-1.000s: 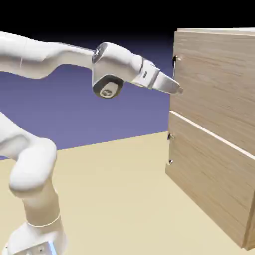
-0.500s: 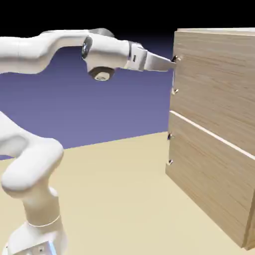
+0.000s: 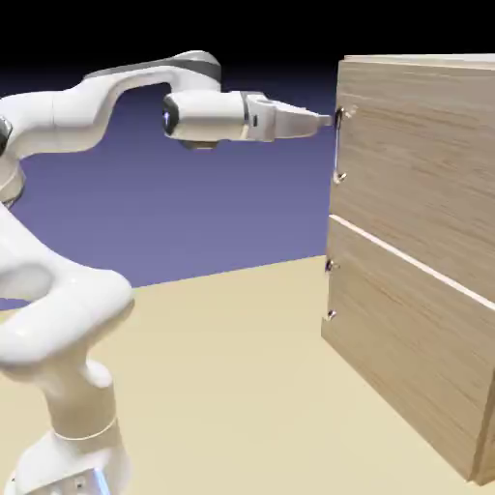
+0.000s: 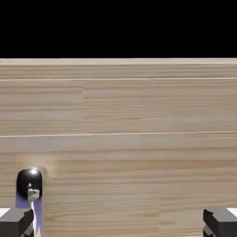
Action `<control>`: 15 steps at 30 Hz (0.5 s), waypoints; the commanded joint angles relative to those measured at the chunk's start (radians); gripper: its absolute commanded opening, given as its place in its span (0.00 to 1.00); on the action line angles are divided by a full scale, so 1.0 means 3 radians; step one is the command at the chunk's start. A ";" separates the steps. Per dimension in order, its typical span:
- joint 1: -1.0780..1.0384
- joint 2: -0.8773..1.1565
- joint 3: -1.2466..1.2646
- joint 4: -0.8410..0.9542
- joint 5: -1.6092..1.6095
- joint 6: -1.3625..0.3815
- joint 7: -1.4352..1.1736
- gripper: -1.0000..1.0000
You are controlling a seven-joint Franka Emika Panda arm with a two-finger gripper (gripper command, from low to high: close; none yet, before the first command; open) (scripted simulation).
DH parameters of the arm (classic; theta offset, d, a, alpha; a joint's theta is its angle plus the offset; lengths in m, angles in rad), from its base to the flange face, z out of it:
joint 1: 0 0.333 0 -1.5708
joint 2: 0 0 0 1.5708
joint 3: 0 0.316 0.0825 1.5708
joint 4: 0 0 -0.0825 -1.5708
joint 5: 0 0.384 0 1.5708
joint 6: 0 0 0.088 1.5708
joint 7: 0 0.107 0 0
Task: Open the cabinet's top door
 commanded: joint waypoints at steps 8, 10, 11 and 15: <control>-0.0488 -0.0214 0.0543 0.0302 0.1160 -0.0009 -0.0716 0.50; -0.0610 -0.0268 0.0679 0.0378 0.1450 -0.0012 -0.0895 0.50; -0.0642 -0.0282 0.0715 0.0398 0.1527 -0.0012 -0.0943 0.50; -0.1007 -0.0234 0.0896 0.0686 0.1537 -0.0047 -0.0916 0.50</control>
